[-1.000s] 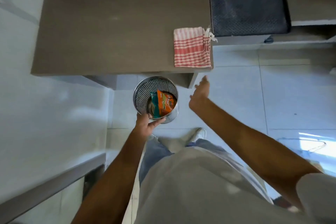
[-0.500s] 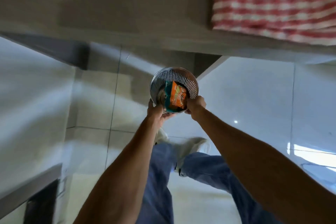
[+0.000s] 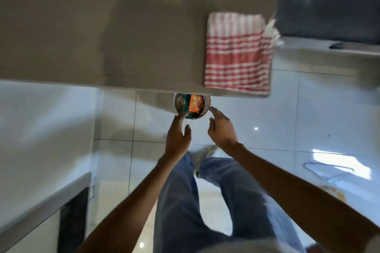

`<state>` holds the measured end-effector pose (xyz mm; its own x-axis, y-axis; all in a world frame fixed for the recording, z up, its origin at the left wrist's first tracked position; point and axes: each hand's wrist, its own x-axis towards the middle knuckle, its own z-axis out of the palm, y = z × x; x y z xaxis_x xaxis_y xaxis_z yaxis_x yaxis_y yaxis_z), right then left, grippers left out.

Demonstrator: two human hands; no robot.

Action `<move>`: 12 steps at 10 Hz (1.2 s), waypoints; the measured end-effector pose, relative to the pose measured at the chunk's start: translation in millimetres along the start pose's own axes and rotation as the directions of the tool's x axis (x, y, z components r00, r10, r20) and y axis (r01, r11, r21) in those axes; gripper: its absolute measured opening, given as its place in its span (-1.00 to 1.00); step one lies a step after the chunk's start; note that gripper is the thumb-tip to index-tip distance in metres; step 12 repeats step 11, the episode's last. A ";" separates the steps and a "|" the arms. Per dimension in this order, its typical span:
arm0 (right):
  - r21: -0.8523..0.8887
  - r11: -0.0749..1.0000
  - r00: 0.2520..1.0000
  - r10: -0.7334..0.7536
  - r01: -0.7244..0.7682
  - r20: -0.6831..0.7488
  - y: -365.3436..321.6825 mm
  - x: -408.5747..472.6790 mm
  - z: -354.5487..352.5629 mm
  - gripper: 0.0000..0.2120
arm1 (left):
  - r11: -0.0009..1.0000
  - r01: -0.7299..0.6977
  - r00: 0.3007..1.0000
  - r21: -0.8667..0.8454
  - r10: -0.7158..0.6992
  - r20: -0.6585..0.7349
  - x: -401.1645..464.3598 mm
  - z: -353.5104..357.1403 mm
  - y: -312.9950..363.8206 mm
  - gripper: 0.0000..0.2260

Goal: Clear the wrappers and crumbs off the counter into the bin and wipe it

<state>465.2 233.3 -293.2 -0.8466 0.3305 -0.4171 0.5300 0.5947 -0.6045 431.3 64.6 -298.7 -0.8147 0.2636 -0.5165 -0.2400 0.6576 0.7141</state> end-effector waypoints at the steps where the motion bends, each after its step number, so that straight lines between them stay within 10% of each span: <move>1: 0.053 0.934 0.933 -0.347 0.353 -0.099 -53.3 -59.9 -62.0 -0.63 | 0.933 -0.283 0.945 0.222 0.311 -0.102 -64.3 -40.3 58.1 -0.57; 2: 0.002 0.863 0.801 -0.468 0.505 -0.374 -78.3 -63.2 -112.5 -0.69 | 0.812 -0.450 0.821 0.372 0.540 -0.184 -70.2 -65.4 114.9 -0.56; 3: -0.060 0.947 0.722 -0.280 0.314 -0.633 -85.2 -26.8 -150.7 -0.69 | 0.868 -0.366 0.852 0.335 0.458 -0.255 -36.4 -71.8 177.7 -0.51; 4: 0.163 0.985 0.845 0.138 -0.062 -0.516 -85.4 15.7 -179.1 -0.44 | 0.939 -0.200 0.944 0.278 0.261 -0.203 8.6 -70.3 236.4 -0.42; 5: 0.241 0.942 0.899 0.303 -0.233 -0.315 -76.3 49.6 -205.4 -0.62 | 0.913 -0.162 0.974 0.374 0.210 -0.091 43.5 -59.3 279.1 -0.46; 8: 0.202 0.935 0.872 0.346 -0.291 -0.347 -18.2 184.4 -338.7 -0.92 | 0.865 -0.297 0.940 0.405 0.340 -0.038 152.6 19.0 421.2 -0.46; 12: -0.100 0.955 0.899 0.222 -0.278 -0.377 -27.0 243.4 -393.5 -0.56 | 0.692 -0.367 0.894 0.621 0.446 0.032 200.2 22.9 465.5 -0.49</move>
